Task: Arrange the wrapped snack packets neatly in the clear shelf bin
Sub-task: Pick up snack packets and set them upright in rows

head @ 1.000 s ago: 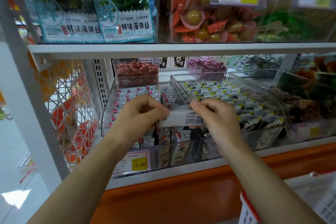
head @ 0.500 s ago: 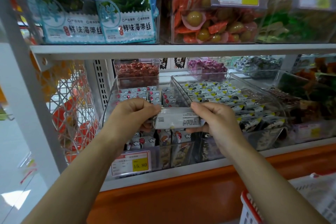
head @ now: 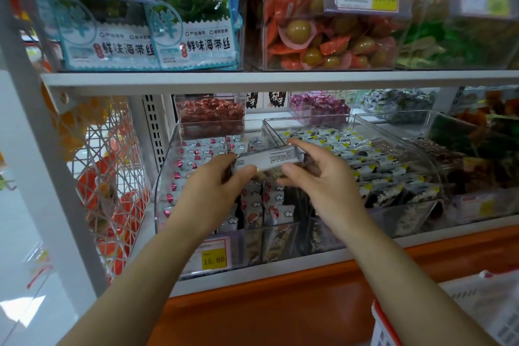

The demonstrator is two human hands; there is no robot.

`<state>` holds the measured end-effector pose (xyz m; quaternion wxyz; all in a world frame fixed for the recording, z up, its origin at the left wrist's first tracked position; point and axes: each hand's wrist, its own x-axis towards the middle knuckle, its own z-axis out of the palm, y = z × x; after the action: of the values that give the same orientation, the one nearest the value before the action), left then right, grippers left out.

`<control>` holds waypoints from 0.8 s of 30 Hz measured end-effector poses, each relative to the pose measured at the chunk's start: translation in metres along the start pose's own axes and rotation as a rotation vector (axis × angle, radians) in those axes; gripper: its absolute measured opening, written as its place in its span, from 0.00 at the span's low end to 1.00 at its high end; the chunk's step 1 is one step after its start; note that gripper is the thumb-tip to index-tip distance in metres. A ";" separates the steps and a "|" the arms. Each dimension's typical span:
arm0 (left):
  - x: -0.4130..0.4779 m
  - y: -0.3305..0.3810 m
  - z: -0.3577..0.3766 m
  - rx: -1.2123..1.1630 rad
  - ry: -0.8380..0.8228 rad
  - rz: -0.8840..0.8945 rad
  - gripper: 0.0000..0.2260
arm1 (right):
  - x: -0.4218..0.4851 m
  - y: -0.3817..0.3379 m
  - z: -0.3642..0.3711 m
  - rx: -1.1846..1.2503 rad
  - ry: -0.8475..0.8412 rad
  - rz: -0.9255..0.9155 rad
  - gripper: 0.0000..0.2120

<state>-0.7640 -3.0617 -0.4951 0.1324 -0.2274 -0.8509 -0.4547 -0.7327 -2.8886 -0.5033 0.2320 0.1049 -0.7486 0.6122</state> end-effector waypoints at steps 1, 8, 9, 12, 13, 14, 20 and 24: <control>0.002 0.000 0.002 0.021 -0.021 0.011 0.10 | 0.003 -0.001 0.000 -0.020 0.040 -0.021 0.16; 0.062 -0.023 0.012 0.535 -0.049 -0.028 0.10 | 0.030 0.010 -0.009 0.005 0.394 0.070 0.09; 0.073 -0.026 0.016 0.618 -0.110 -0.055 0.09 | 0.033 0.012 -0.009 0.027 0.412 0.092 0.09; 0.098 -0.034 0.028 0.833 -0.329 -0.117 0.13 | 0.039 0.018 -0.008 0.053 0.447 0.131 0.11; 0.103 -0.037 0.031 0.883 -0.378 -0.127 0.15 | 0.041 0.019 -0.007 0.051 0.450 0.133 0.11; 0.106 -0.039 0.033 0.920 -0.414 -0.134 0.16 | 0.042 0.020 -0.006 0.053 0.452 0.129 0.11; 0.100 -0.046 0.030 0.960 -0.400 -0.144 0.19 | 0.048 0.014 0.003 -0.077 0.417 0.013 0.12; 0.086 -0.049 0.027 0.926 -0.368 -0.123 0.19 | 0.070 0.007 0.019 -0.331 0.262 -0.142 0.13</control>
<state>-0.8637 -3.0401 -0.5082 0.0401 -0.1704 -0.9845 0.0111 -0.8006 -2.8965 -0.4785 0.3837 0.0377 -0.7930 0.4717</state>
